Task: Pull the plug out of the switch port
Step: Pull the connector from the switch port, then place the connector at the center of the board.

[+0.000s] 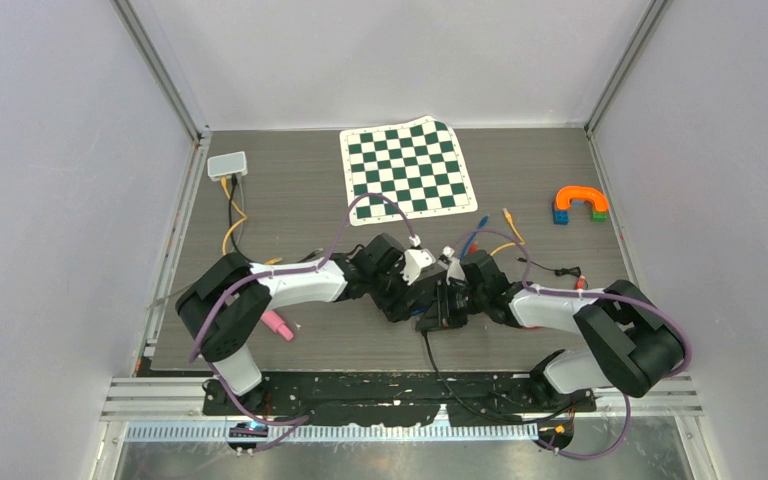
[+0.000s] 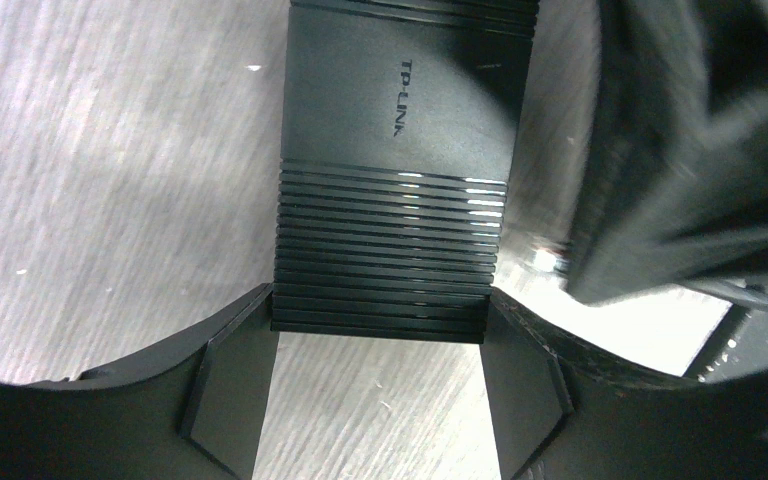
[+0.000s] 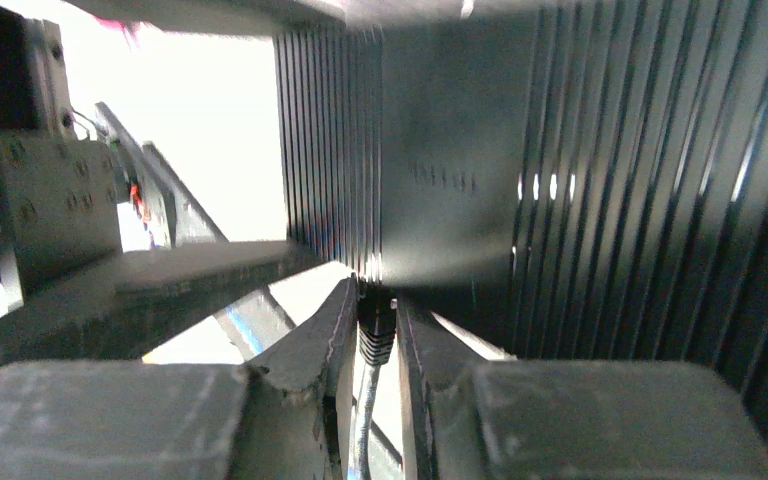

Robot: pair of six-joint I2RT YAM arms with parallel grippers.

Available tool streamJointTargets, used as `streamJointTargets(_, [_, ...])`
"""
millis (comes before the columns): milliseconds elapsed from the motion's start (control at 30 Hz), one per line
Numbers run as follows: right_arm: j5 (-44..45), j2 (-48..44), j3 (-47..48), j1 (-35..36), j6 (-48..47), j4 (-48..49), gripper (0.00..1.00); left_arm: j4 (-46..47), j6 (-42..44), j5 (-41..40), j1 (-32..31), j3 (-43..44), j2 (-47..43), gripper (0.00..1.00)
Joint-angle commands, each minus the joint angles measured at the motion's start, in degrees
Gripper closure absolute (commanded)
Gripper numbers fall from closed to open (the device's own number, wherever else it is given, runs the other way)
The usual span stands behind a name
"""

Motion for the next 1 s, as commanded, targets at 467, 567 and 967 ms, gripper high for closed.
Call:
streamJointTargets(467, [11.56, -16.4, 5.73, 0.37, 2.13, -8.05, 0.95, 2.18, 0.31, -3.59, 0.71, -7.28, -4.03, 0.02])
streamJointTargets(567, [13.46, -20.16, 7.91, -0.21, 2.56, -9.56, 0.95, 4.48, -2.09, -4.16, 0.71, -8.98, -7.32, 0.0])
streamJointTargets(967, [10.68, -30.38, 25.63, -0.74, 2.2, -0.47, 0.95, 11.26, -6.59, -13.68, 1.01, -14.57, -25.4, 0.0])
